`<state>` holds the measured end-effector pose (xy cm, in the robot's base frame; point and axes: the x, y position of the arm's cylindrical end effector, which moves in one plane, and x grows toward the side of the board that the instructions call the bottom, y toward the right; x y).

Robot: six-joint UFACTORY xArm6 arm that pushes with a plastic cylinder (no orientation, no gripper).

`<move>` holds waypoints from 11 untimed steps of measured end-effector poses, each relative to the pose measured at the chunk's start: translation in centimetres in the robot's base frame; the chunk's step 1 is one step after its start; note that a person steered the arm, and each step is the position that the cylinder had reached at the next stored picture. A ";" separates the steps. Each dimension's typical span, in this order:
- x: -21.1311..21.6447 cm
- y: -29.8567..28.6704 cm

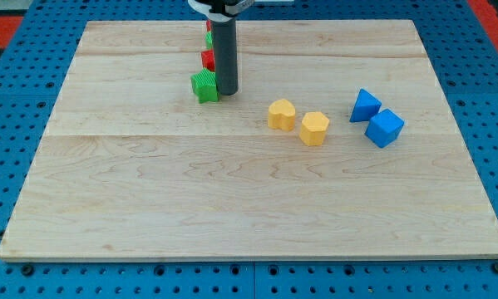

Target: Move the yellow hexagon diagonally bottom left to the yellow heart

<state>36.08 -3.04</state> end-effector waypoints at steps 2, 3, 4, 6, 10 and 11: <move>0.9 8.9; 2.0 13.0; 5.0 15.8; 9.8 11.1; 6.6 8.3; 5.9 5.8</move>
